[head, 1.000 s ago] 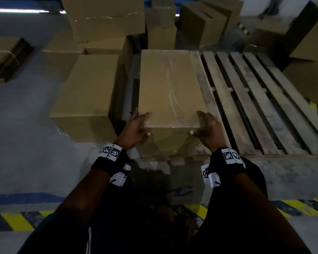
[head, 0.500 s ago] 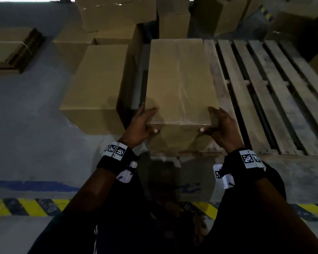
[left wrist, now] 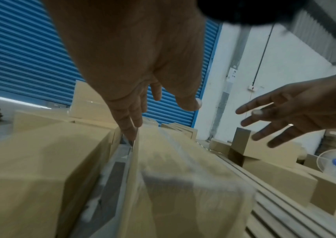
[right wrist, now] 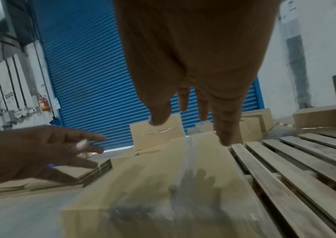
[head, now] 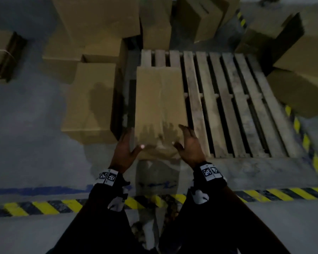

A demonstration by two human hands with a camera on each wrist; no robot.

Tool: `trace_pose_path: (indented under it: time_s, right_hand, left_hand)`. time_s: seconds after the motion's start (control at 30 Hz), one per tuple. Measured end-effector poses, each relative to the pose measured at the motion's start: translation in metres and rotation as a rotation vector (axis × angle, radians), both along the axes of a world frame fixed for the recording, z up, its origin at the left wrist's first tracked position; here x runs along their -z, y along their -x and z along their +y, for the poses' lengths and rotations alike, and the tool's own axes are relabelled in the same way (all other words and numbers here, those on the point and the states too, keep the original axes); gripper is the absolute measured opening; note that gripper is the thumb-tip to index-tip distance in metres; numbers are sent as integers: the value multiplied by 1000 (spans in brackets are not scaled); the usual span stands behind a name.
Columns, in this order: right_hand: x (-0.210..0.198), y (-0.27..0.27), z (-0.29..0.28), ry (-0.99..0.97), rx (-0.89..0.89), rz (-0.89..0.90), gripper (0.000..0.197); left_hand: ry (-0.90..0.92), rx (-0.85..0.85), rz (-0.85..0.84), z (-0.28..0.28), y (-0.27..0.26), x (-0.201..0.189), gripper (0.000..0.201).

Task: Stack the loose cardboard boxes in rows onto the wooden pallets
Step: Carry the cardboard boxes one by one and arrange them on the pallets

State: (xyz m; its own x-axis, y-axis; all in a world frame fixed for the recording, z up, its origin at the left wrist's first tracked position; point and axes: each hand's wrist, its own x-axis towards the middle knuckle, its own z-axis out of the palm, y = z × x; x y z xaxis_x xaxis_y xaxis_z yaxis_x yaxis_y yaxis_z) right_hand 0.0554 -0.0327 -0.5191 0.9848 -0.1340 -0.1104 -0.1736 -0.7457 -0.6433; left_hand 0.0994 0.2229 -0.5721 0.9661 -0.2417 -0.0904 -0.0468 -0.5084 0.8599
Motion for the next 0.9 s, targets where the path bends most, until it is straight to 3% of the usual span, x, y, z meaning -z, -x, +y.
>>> trace_pose_path:
  time_s: [0.13,0.23,0.4,0.67,0.9]
  right_hand:
    - [-111,8,34,-90,-20,-49,67]
    - [-191,7,61,-149,-38,-108,67]
    - [-293,-11,126,-201,-61,-127,62]
    - [-361,-63,265,-261,-49,-111,62]
    - [-340,-125,338,-342,-12,38,62]
  left_hand:
    - [28,-52,43,18,16,-125,81]
    - [53,-90,57,47,22,-211,77]
    - [5,-152,77,122,27,-314,76]
    - [-19,-200,14,277,-7,-371,78]
    - [-62,-214,41,358,-68,-370,78]
